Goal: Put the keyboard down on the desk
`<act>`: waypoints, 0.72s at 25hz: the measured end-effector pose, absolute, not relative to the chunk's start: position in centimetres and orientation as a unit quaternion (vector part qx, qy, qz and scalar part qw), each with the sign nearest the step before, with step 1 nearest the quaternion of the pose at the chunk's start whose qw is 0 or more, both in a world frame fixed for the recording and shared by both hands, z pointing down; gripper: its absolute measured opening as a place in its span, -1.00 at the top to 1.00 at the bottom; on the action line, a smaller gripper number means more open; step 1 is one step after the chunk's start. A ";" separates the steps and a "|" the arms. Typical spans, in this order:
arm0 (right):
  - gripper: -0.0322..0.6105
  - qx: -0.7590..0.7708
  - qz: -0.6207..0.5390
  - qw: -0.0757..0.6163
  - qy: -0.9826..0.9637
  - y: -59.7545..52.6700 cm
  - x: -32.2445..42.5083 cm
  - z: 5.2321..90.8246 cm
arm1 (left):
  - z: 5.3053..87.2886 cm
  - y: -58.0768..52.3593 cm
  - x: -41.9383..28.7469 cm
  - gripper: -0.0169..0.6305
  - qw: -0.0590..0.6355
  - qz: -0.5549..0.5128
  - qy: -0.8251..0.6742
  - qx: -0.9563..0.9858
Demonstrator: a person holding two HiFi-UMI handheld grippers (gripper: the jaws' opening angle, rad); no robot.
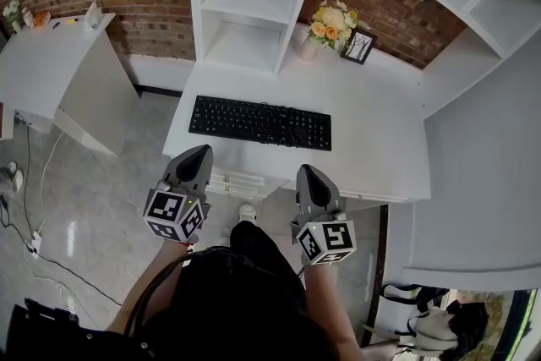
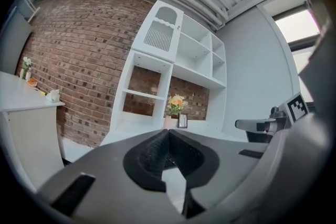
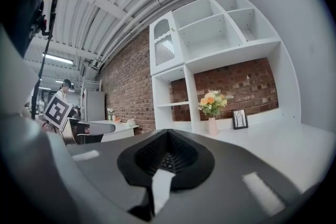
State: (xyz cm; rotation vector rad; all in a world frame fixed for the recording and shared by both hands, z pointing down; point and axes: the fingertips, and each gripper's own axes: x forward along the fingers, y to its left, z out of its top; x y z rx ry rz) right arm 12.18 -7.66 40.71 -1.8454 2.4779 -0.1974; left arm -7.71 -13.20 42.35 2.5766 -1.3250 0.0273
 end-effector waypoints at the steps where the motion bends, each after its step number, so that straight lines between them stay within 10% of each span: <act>1: 0.89 -0.597 -0.062 0.023 0.799 -7.3 12.2 40.6 | 42.2 -13.0 -8.0 0.95 0.116 0.011 -0.456 0.882; 18: 0.89 -0.619 -0.053 0.033 0.783 -3.9 14.1 40.6 | 41.4 -10.3 -10.1 0.95 0.093 0.006 -0.479 0.873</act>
